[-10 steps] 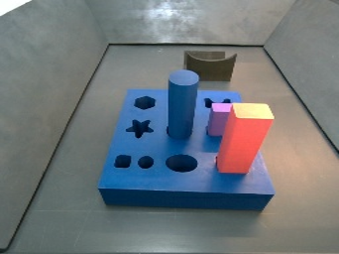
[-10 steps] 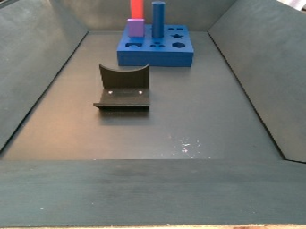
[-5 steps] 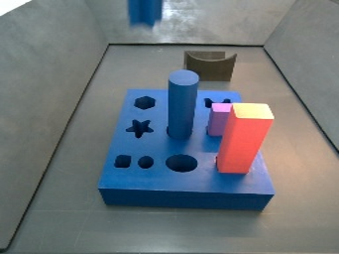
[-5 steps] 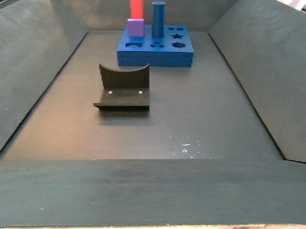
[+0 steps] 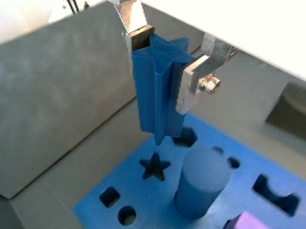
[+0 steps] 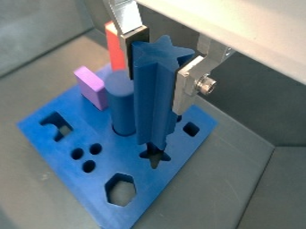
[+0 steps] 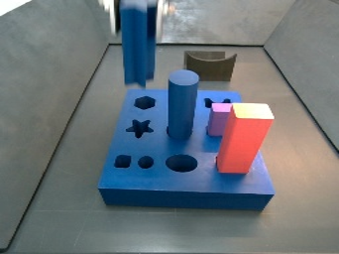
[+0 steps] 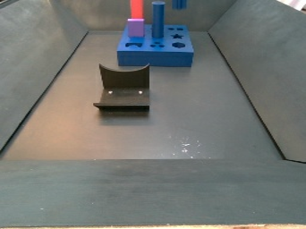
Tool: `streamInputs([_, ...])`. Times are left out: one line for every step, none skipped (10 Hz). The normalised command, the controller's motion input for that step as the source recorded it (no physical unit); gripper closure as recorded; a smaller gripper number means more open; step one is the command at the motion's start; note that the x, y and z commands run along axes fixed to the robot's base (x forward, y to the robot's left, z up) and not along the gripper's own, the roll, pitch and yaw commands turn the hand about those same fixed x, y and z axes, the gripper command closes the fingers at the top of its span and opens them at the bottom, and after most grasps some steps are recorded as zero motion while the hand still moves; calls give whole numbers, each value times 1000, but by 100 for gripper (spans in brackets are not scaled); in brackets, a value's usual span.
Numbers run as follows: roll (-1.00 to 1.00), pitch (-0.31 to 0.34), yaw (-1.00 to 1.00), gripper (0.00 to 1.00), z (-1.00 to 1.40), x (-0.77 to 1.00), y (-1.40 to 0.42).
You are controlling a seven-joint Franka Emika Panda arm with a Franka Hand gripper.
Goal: Pick up the star object. Move up. Place the star object on the fixture. Regrasp the star object. Move to above the board. Insert the star object.
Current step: Insert the star object.
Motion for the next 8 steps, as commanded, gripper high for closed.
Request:
streamInputs([-103,14,-43,100,-591,-3,0])
streamInputs([-113,0,0,100,-534,0,0])
streamInputs([-137,73,-263,100,-480,31,-40])
streamInputs([-174,76,-457,100,-449,11,-51])
streamInputs([-216,70,-626,100,-294,34,-69])
streamInputs([-213,19,-740,100,-103,49,-111])
streamInputs([-179,6,-826,100,-94,29,-83])
streamInputs([-137,57,-829,100,-363,77,-11])
